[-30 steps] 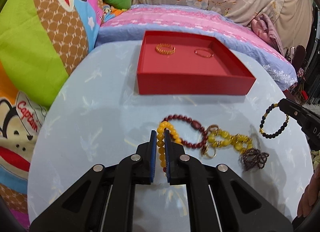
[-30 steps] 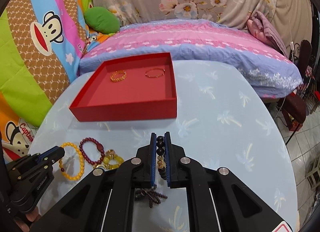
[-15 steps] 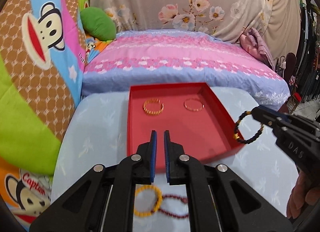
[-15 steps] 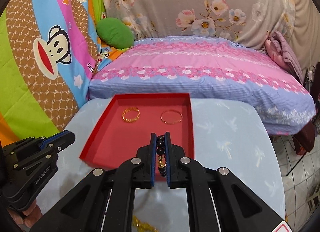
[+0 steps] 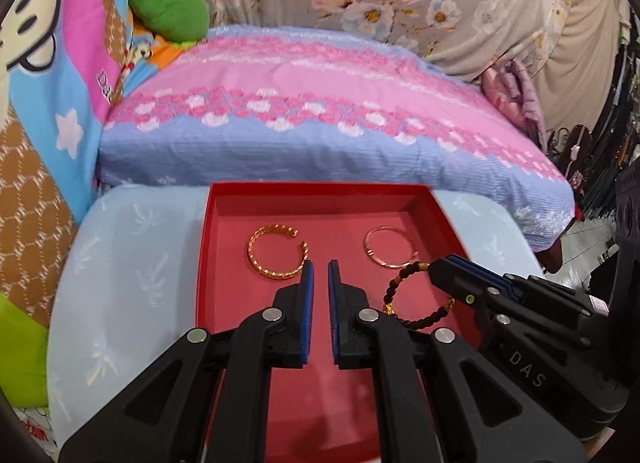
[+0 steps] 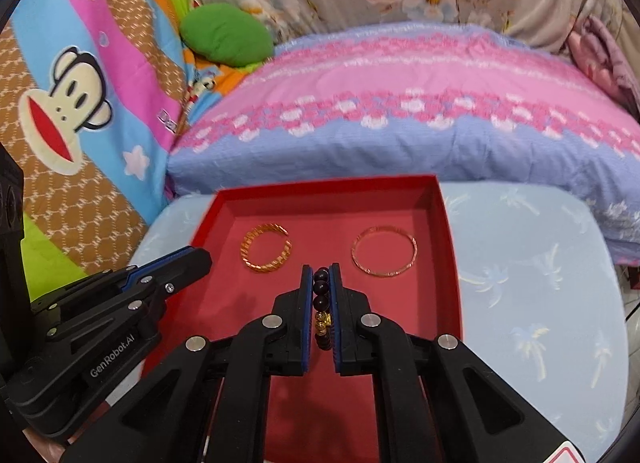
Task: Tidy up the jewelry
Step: 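Carry the black bead bracelet into the red box and open right gripper, then withdraw right gripper from the red box, then close left gripper on the yellow bead bracelet, then lift the yellow bead bracelet with left gripper, drop it into the red box, then grasp the red-brown bead bracelet with left gripper while right gripper grasps the amber bead bracelet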
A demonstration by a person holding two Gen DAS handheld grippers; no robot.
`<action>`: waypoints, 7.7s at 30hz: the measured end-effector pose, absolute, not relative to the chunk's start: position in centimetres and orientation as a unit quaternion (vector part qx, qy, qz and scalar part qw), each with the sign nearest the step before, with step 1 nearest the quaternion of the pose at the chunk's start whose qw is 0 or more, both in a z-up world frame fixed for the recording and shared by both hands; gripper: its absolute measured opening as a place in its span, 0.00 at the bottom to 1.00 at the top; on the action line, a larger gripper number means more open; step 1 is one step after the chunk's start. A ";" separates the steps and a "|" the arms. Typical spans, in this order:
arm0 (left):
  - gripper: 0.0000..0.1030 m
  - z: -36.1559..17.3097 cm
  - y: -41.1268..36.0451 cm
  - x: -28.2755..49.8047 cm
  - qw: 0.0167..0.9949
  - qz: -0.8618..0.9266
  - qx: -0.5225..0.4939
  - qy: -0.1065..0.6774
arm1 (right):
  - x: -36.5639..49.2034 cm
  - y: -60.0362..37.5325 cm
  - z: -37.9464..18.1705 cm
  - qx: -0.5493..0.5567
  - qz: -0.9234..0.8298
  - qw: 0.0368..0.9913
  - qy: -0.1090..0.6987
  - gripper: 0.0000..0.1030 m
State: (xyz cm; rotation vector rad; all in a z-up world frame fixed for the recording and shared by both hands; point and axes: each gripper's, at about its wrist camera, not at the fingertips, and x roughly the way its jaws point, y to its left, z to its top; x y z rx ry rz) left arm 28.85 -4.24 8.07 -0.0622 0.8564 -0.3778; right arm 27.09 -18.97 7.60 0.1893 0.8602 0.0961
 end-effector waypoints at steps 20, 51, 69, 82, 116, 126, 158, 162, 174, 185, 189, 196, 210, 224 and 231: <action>0.41 4.6 -3.2 28.5 0.897 -0.141 0.002 0.419 | 24.8 -20.6 5.3 0.045 -0.015 0.910 0.413 0.39; 0.40 1.7 3.3 14.3 0.881 -0.117 0.007 0.458 | 11.3 -18.9 7.7 0.047 -0.009 0.922 0.384 0.46; 0.20 0.6 1.7 13.8 0.881 -0.120 0.017 0.458 | 8.7 -15.7 3.2 0.058 0.033 0.895 0.441 0.46; 0.07 0.7 2.6 13.5 0.879 -0.116 0.000 0.462 | 9.6 -11.1 2.0 0.036 0.080 0.888 0.451 0.44; 0.07 0.6 1.8 12.9 0.877 -0.126 -0.011 0.464 | 7.0 -16.7 1.8 0.074 0.038 0.889 0.450 0.37; 0.07 0.7 1.3 13.1 0.874 -0.141 -0.018 0.465 | 8.3 -16.2 0.9 0.081 0.048 0.885 0.456 0.23; 0.07 11.7 -3.7 15.9 0.907 -0.215 0.002 0.363 | 12.3 -17.4 7.3 0.064 0.048 0.919 0.385 0.05; 0.07 11.8 -4.9 20.3 0.909 -0.210 -0.003 0.359 | 15.8 -17.9 8.0 0.056 0.039 0.924 0.377 0.05; 0.21 3.3 -5.5 28.8 0.891 -0.151 0.007 0.428 | 25.1 -17.9 4.0 0.048 0.029 0.907 0.418 0.05; 0.53 6.0 -4.2 26.2 0.912 -0.119 0.024 0.392 | 23.5 -17.4 5.4 0.040 0.022 0.917 0.397 0.29; 0.53 7.3 -3.7 23.1 0.917 -0.116 0.033 0.381 | 20.0 -17.7 7.3 0.035 0.021 0.925 0.378 0.37; 0.60 6.9 -1.8 16.8 0.912 -0.112 0.024 0.395 | 12.9 -19.0 8.0 0.039 0.009 0.926 0.374 0.43; 0.57 0.4 -1.2 12.0 0.886 -0.084 0.018 0.455 | 5.1 -18.4 2.3 0.054 0.015 0.898 0.437 0.43; 0.07 0.5 -1.4 11.7 0.890 -0.099 0.018 0.445 | 6.0 -16.5 0.4 0.043 0.030 0.891 0.450 0.37; 0.07 0.5 -0.8 10.6 0.885 -0.105 0.000 0.453 | 5.1 -17.0 1.1 0.064 0.033 0.894 0.443 0.10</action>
